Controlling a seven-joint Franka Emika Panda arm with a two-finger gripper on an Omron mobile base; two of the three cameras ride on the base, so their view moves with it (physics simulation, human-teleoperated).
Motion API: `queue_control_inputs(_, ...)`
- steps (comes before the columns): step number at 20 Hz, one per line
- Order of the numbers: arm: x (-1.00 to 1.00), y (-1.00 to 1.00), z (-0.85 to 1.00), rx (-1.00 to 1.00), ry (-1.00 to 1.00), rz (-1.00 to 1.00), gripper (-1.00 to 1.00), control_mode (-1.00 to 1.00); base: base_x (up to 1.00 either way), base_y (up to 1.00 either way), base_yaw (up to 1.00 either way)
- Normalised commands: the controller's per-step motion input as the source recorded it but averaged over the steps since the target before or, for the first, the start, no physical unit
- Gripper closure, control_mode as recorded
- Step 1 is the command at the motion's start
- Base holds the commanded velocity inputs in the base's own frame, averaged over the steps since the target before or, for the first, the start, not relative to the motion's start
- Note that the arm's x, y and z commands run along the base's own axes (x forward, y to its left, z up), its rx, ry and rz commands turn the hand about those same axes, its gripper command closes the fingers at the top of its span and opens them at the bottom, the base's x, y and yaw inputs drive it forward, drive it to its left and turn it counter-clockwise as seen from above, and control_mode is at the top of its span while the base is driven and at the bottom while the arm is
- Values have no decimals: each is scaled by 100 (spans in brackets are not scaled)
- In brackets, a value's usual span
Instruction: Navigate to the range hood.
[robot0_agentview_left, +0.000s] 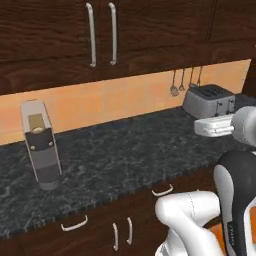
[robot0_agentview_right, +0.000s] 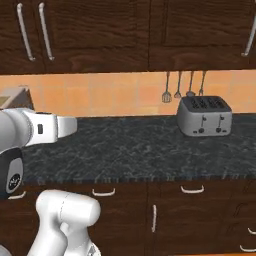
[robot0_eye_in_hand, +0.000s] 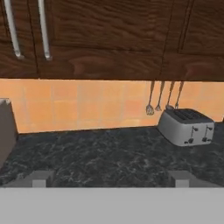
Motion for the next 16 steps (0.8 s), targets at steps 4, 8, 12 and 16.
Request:
queue_control_inputs(4,0,0,0,0,0,0,-100,100,0,-70,-79)
queue_control_inputs(8,0,0,0,0,0,0,-100,100,0,-51,-85)
queue_control_inputs(12,0,0,0,0,0,0,-100,100,0,-34,-90)
queue_control_inputs(16,0,0,0,0,0,0,-100,100,0,-10,-97)
